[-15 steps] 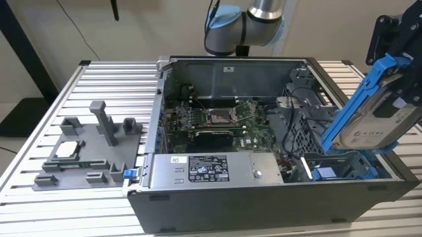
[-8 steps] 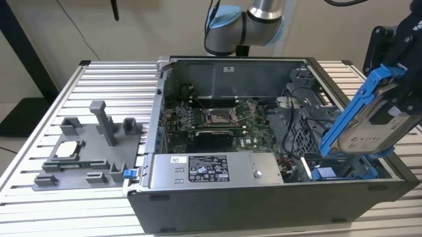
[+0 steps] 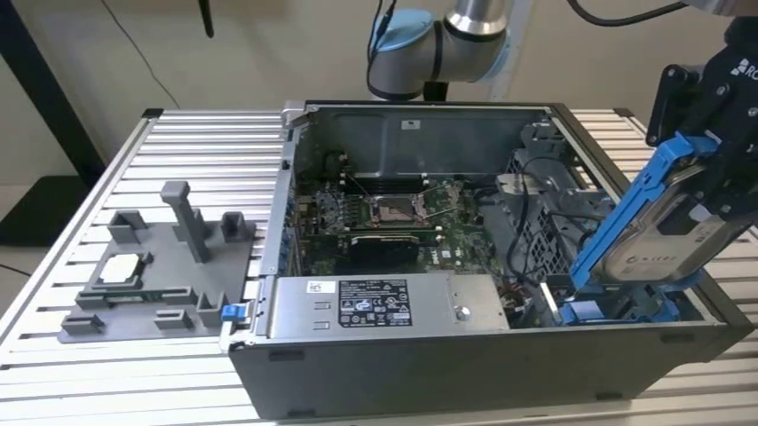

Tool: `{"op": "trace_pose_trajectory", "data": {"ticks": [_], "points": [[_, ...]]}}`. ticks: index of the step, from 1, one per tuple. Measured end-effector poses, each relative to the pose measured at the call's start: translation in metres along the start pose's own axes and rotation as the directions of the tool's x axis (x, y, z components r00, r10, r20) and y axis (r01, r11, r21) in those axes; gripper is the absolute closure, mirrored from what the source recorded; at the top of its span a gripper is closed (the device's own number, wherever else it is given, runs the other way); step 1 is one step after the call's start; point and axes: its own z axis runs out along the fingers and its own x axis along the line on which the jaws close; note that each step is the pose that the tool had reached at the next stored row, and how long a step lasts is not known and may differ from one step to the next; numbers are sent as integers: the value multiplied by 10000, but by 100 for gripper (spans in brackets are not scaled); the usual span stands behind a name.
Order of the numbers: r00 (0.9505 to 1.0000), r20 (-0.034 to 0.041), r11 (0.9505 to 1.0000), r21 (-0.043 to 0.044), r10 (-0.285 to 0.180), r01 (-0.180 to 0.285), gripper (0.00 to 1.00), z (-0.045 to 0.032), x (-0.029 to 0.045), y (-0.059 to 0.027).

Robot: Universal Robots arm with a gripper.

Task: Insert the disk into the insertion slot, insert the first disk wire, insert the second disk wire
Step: 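Insert the disk into the insertion slot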

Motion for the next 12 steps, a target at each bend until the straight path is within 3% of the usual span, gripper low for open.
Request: {"op": "trace_pose_trajectory", "data": {"ticks": [12], "points": [[10000,23,10000,0,-2,2,100,219,-70,-8]]}}
